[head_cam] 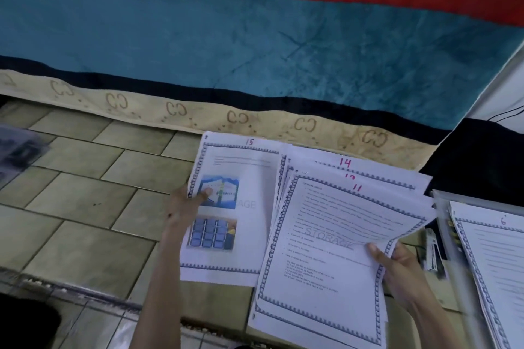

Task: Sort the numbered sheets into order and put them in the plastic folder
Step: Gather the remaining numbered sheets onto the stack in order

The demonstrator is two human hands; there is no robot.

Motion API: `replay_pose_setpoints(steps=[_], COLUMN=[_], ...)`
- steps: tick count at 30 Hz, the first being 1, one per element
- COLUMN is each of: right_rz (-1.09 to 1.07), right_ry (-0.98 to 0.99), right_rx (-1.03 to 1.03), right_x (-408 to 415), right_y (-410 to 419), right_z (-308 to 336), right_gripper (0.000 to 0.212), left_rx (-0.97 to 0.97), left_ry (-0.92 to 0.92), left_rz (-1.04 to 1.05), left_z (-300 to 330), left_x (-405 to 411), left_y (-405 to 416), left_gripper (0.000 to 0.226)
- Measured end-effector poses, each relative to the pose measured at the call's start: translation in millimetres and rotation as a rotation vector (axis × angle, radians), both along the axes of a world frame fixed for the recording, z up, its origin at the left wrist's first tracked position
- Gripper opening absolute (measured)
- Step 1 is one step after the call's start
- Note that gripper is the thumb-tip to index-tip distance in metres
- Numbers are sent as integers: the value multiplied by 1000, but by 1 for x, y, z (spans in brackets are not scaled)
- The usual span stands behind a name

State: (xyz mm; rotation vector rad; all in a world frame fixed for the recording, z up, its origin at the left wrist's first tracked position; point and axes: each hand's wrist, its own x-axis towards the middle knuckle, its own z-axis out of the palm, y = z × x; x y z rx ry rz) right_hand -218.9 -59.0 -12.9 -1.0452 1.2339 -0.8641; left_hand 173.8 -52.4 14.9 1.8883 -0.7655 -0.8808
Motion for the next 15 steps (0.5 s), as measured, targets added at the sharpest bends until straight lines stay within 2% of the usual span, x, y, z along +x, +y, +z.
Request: replay_pose_setpoints(steps=[3, 7, 11, 15], right_rz=[24, 51, 76, 56], right_ry=[-30, -115, -203, -219], right_rx=[8, 11, 21, -21], right_x=[2, 12, 33, 68], right_y=[-2, -10, -20, -28], right_z=[0, 3, 11, 23], right_gripper=[91, 79, 99, 85], left_rx=[-84, -94, -71, -47], left_ry=[118, 159, 130, 244], left_rz=[-28, -47, -126, -218], left_z=[6, 11, 21, 39], left_x=[8, 5, -15, -61], left_y=[10, 9, 4, 2], left_gripper=[17, 23, 30, 47])
